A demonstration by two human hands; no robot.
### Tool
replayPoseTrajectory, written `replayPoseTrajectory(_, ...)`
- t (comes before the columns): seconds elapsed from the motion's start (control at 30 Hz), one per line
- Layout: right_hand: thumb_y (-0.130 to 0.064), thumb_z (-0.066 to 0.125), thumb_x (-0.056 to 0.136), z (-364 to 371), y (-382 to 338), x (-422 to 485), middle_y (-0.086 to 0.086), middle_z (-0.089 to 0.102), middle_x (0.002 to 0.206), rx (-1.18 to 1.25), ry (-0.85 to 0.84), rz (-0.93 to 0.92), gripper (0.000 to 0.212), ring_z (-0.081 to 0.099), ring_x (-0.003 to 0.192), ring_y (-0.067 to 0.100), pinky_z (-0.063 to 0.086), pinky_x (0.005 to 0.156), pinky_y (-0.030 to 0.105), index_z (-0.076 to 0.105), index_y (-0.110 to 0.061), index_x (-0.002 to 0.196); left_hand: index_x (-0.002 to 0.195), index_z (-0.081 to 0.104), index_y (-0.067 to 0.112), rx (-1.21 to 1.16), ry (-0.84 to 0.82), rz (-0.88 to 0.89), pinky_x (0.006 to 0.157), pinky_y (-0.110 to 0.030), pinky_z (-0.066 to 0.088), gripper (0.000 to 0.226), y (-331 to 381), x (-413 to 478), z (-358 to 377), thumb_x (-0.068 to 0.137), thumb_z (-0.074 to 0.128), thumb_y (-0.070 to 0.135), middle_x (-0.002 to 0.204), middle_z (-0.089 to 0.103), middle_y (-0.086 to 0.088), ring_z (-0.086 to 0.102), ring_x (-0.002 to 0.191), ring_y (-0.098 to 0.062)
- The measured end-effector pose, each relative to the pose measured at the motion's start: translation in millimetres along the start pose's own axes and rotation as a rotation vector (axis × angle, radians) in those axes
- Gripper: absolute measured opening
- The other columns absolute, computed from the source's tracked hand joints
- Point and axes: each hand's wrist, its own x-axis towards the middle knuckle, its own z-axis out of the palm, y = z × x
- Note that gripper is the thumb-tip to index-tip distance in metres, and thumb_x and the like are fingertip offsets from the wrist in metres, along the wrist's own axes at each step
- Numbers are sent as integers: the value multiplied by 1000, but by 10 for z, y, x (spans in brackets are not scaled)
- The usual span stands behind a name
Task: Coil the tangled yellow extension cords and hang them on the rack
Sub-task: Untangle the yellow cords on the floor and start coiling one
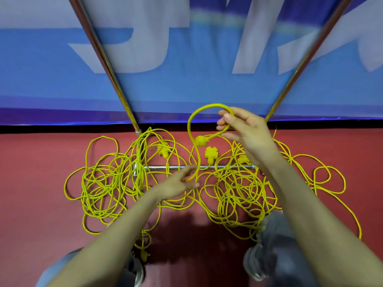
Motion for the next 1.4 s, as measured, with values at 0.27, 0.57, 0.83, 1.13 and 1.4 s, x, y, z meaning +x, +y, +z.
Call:
replayPoseTrajectory(0.27, -11, 57, 92, -151, 234, 117, -5, 66, 77, -461, 201, -148, 14, 61, 69, -10, 45, 67, 10, 67, -14, 102, 76, 51, 15, -186, 667, 34, 48, -20, 46, 24, 121, -126, -395, 82, 73, 7, 59, 58, 0, 55, 41, 0)
replayPoseTrajectory(0.57, -11, 56, 90, 59, 297, 17, -7, 49, 88, -657, -235, -108, 38, 56, 70, 16, 52, 64, 30, 55, -19, 127, 98, 69, 29, 179, 484, 557, 81, -15, 42, 21, 799, -335, -386, 81, 74, 17, 92, 59, 9, 56, 88, -6)
replayPoseTrajectory(0.83, -5, 62, 87, 71, 300, -23, -9, 68, 84, -279, -108, -28, 19, 60, 75, -6, 45, 73, 13, 65, -23, 94, 92, 49, 24, -187, 500, 377, 66, -20, 46, 36, 657, -205, -337, 79, 75, 3, 87, 52, 3, 52, 74, -12)
replayPoseTrajectory(1.13, -3, 56, 91, -77, 205, -13, -3, 71, 76, 83, 55, 78, 17, 45, 65, 10, 51, 90, 39, 65, -13, 101, 89, 53, 17, -296, 132, 15, 72, -18, 39, 17, -14, -40, -132, 93, 57, 1, 83, 52, -1, 50, 74, -6)
replayPoseTrajectory(1.4, -13, 60, 91, -335, 236, 89, -12, 62, 78, -255, 83, 134, 15, 58, 72, -2, 55, 73, 25, 68, -20, 100, 94, 66, 19, -94, 909, 313, 76, -12, 42, 13, 317, -213, -701, 94, 59, 9, 86, 60, 10, 54, 78, 10)
